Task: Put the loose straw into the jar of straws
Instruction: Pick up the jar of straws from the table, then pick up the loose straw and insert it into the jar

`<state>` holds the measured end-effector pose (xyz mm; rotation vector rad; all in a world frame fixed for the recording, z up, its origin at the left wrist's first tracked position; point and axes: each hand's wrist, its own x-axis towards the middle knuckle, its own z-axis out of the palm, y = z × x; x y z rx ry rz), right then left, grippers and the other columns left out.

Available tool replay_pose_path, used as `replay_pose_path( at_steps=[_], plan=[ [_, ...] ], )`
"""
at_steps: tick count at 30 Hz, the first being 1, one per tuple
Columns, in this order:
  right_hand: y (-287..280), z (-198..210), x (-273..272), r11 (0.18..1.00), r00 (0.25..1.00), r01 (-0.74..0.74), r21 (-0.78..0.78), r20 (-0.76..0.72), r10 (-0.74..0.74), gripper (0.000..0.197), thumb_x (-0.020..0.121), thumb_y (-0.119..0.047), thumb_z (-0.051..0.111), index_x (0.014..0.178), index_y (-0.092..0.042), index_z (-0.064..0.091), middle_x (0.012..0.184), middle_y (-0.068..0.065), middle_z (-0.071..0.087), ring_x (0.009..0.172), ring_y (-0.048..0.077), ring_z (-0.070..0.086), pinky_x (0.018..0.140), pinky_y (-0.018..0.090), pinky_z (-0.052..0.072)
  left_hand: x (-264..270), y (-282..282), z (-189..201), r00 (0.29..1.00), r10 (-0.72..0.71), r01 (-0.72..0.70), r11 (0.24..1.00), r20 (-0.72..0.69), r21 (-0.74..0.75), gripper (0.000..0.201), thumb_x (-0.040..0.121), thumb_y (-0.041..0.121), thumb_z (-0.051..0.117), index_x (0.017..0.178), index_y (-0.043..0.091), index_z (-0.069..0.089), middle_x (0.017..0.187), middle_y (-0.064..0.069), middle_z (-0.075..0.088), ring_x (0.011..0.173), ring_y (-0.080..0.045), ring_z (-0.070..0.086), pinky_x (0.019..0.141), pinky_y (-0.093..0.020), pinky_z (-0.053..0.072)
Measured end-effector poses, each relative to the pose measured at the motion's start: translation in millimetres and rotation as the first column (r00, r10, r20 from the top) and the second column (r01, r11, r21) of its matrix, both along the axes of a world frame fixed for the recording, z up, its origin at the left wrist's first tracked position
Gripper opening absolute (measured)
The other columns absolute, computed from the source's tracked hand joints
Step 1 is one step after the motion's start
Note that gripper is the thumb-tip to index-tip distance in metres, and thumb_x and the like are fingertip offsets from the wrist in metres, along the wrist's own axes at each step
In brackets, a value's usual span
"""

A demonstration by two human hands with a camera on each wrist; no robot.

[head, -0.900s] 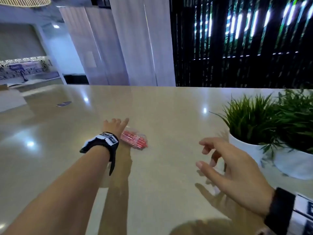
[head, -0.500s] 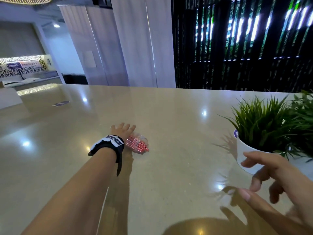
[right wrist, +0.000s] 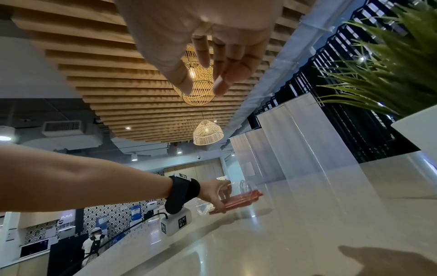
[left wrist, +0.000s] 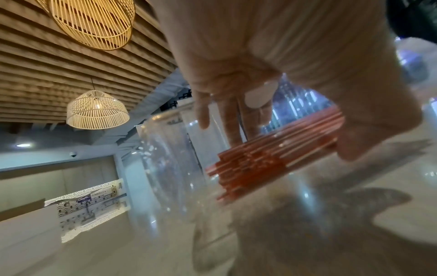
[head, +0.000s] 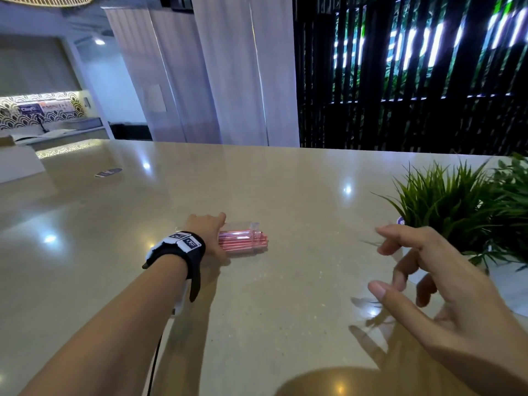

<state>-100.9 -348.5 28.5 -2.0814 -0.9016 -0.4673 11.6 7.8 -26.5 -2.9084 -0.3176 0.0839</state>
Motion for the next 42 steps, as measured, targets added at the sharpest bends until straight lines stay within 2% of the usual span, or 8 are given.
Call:
replay_pose_path(
  at_steps=[4, 10, 16, 25, 30, 32, 37, 42],
  plan=[
    [-1, 3, -2, 1.0, 1.0, 0.003, 0.024, 0.02, -0.004, 0.043, 0.072, -0.05, 0.049, 0.114, -0.053, 0.038, 0.101, -0.019, 0.05, 0.078, 0.009, 0.055, 0.05, 0.018, 0.045, -10, -11, 15, 0.989, 0.019, 0.024, 0.961, 0.149, -0.277, 0.07, 0.053, 0.046, 0.075, 0.107, 0.014, 0.044, 0.092, -0.004, 0.064, 0.075, -0.024, 0.057, 0.062, -0.031, 0.044],
    [-3, 11, -3, 0.998, 0.998, 0.004, 0.067, 0.058, -0.008, 0.04, 0.074, -0.048, 0.047, 0.113, -0.046, 0.042, 0.101, -0.017, 0.049, 0.083, 0.009, 0.054, 0.055, 0.021, 0.045, -21, -43, 41, 0.94, 0.048, 0.133, 0.86, 0.336, -0.493, 0.07, 0.052, 0.051, 0.068, 0.107, 0.015, 0.047, 0.088, 0.0, 0.068, 0.078, -0.024, 0.063, 0.067, -0.032, 0.047],
    [-15, 25, -9, 0.99, 0.992, 0.013, 0.14, 0.119, -0.03, 0.037, 0.076, -0.044, 0.048, 0.112, -0.037, 0.046, 0.093, -0.02, 0.049, 0.079, 0.009, 0.053, 0.051, 0.023, 0.044, -33, -94, 68, 0.846, 0.153, 0.292, 0.667, 0.511, -0.685, 0.065, 0.05, 0.052, 0.07, 0.102, 0.017, 0.05, 0.078, 0.003, 0.059, 0.072, -0.018, 0.059, 0.069, -0.03, 0.048],
    [-46, 54, -16, 0.978, 0.983, 0.047, 0.203, 0.167, -0.081, 0.023, 0.079, -0.043, 0.043, 0.08, -0.025, 0.057, 0.086, -0.014, 0.05, 0.08, 0.011, 0.051, 0.057, 0.023, 0.041, -62, -177, 104, 0.773, 0.216, 0.496, 0.38, 0.597, -0.781, 0.058, 0.065, 0.043, 0.077, 0.108, 0.013, 0.052, 0.085, -0.002, 0.059, 0.074, -0.015, 0.059, 0.061, -0.022, 0.043],
    [-62, 68, -29, 0.975, 0.988, 0.076, 0.207, 0.12, -0.102, 0.019, 0.087, -0.04, 0.046, 0.096, -0.024, 0.053, 0.107, -0.02, 0.04, 0.09, 0.012, 0.049, 0.069, 0.022, 0.045, -90, -247, 117, 0.751, 0.232, 0.586, 0.195, 0.618, -0.786, 0.075, 0.052, 0.067, 0.07, 0.109, 0.022, 0.051, 0.1, -0.005, 0.064, 0.093, -0.021, 0.066, 0.08, -0.037, 0.055],
    [-75, 72, -36, 0.975, 0.99, 0.086, 0.206, 0.094, -0.107, 0.021, 0.085, -0.04, 0.046, 0.101, -0.026, 0.05, 0.107, -0.019, 0.042, 0.098, 0.002, 0.048, 0.07, 0.017, 0.043, -99, -273, 118, 0.763, 0.247, 0.589, 0.116, 0.597, -0.8, 0.08, 0.044, 0.073, 0.07, 0.106, 0.026, 0.051, 0.107, -0.01, 0.064, 0.099, -0.026, 0.065, 0.087, -0.048, 0.054],
    [-127, 76, -62, 0.968, 0.982, 0.139, 0.208, 0.094, -0.162, 0.012, 0.085, -0.034, 0.049, 0.096, -0.029, 0.049, 0.1, -0.023, 0.047, 0.098, -0.011, 0.045, 0.073, 0.006, 0.039, -131, -341, 111, 0.801, 0.261, 0.576, -0.084, 0.539, -0.813, 0.07, 0.051, 0.06, 0.073, 0.106, 0.021, 0.053, 0.102, -0.006, 0.067, 0.096, -0.026, 0.068, 0.088, -0.05, 0.054],
    [-185, 73, -91, 0.94, 0.955, 0.258, 0.224, 0.089, -0.283, 0.01, 0.088, -0.023, 0.054, 0.082, -0.015, 0.052, 0.087, -0.009, 0.048, 0.083, 0.006, 0.048, 0.062, 0.009, 0.037, -160, -398, 94, 0.807, 0.24, 0.581, -0.169, 0.539, -0.796, 0.067, 0.055, 0.056, 0.073, 0.11, 0.021, 0.059, 0.106, 0.0, 0.069, 0.101, -0.016, 0.066, 0.091, -0.041, 0.053]
  ],
)
